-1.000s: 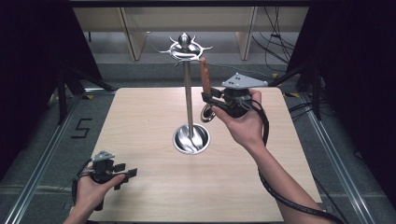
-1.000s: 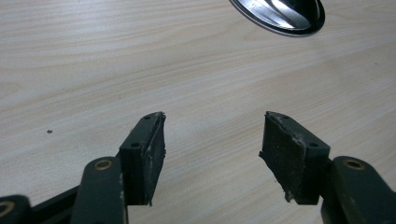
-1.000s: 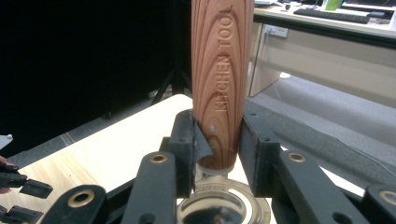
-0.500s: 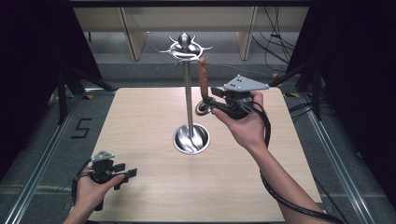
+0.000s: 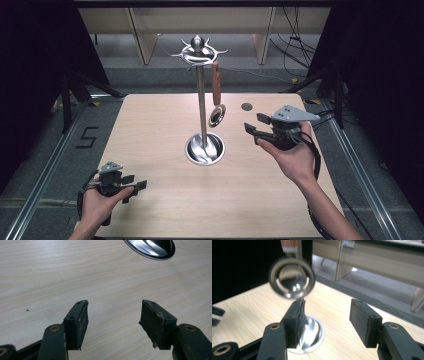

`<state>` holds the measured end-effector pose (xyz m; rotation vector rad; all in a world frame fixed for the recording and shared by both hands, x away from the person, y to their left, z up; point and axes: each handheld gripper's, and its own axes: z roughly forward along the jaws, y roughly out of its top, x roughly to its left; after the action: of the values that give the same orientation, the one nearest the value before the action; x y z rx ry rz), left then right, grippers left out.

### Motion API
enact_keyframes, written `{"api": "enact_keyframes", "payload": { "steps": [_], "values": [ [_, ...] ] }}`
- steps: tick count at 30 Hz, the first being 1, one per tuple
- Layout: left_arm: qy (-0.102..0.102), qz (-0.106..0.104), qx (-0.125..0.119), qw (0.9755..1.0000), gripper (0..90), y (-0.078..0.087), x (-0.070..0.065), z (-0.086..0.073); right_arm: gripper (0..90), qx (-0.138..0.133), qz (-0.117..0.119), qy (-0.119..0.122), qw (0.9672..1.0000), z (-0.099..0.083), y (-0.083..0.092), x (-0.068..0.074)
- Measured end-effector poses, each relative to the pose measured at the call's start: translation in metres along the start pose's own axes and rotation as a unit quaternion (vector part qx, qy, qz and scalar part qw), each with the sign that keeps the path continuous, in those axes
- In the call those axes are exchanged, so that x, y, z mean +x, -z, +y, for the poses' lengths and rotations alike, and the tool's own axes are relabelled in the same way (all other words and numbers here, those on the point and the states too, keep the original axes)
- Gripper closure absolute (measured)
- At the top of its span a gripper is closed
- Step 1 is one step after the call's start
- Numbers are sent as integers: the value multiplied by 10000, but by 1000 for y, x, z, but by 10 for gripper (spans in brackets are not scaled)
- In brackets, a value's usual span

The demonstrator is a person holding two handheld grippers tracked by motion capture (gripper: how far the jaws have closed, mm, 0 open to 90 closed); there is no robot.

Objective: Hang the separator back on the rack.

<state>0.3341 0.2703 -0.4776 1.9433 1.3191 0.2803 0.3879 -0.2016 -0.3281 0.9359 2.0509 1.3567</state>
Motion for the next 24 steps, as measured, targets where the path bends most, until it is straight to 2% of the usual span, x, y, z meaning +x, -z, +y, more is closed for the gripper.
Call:
{"api": "enact_keyframes", "payload": {
  "steps": [1,3,4,5,8,9,13,17,20,23,24],
  "values": [
    [0,0,0,10000,384,0,0,0,459,32,-9,59,10000,-5,3,-3],
    [0,9,0,10000,384,0,0,0,449,99,-126,-118,9998,-15,8,-5],
    [16,23,37,10000,384,1,0,1,449,99,-126,-118,9998,-15,8,-5],
    [12,18,16,10000,384,0,0,0,446,192,-116,-103,9997,-25,12,-11],
    [0,24,-5,10000,382,0,0,0,444,220,-198,-246,9993,-34,16,-15],
    [48,33,-32,10000,381,0,-1,1,442,346,-264,-298,9986,-42,21,-20],
    [53,39,-42,10000,378,0,-2,1,440,365,-364,-382,9979,-55,25,-26],
    [64,32,-101,9999,377,-1,-1,0,436,563,-504,-638,9951,-74,34,-38],
    [64,36,-106,9999,376,-1,-1,0,436,566,-602,-626,9946,-82,36,-43],
    [82,52,-74,9999,376,0,-2,0,435,725,-704,-823,9915,-97,42,-49],
    [87,52,-89,9999,376,0,-2,0,435,718,-702,-751,9921,-100,42,-53]
  ]
}}
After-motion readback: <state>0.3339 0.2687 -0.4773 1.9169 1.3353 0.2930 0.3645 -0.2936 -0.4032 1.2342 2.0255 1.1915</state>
